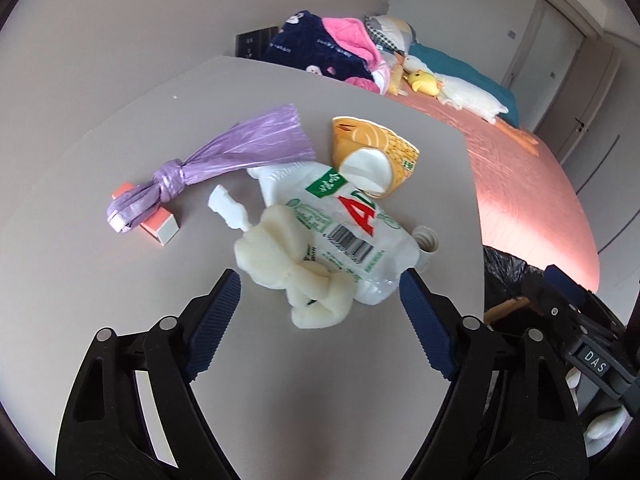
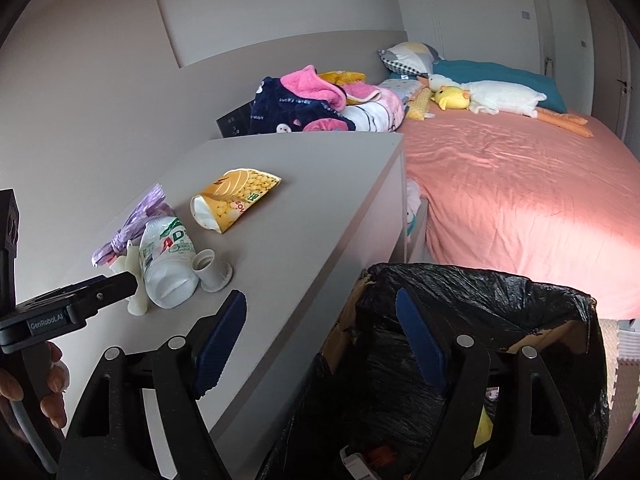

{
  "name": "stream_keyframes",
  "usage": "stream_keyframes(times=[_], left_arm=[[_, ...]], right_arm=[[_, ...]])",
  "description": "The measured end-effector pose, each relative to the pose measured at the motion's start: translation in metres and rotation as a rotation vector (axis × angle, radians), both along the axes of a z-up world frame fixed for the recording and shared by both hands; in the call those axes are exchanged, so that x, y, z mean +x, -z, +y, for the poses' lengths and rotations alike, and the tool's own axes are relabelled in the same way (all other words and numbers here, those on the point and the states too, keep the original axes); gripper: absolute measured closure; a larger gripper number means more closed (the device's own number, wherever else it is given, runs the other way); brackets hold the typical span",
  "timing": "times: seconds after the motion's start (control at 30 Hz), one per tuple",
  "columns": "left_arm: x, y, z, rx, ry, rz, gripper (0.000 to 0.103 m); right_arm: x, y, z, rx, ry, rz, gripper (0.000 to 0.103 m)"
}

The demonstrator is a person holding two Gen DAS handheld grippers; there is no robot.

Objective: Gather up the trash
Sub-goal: 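Grasp the white foam with the left gripper while the right gripper grasps the grey cup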

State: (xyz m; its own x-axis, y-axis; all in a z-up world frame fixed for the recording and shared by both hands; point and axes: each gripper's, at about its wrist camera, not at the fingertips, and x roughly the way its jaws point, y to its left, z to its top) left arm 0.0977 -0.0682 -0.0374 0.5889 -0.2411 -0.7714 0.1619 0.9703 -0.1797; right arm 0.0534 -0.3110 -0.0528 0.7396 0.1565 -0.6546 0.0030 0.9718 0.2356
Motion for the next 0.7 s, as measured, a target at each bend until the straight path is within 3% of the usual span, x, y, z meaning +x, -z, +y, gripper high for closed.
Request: stream_keyframes(times=[0.23,0.7], left_arm=[[0.013,0.009,0.017,-0.028,-0.083,0.038,0.032],[0.028,0.025,0.024,0.02,-0.114,0.067,0.047]], right_arm=[[0.017,0.003,0.023,-0.021,-0.062,-0.006,0.028],[0.055,0.007,0.064,-0.079,-0.169,0.001,0.036]])
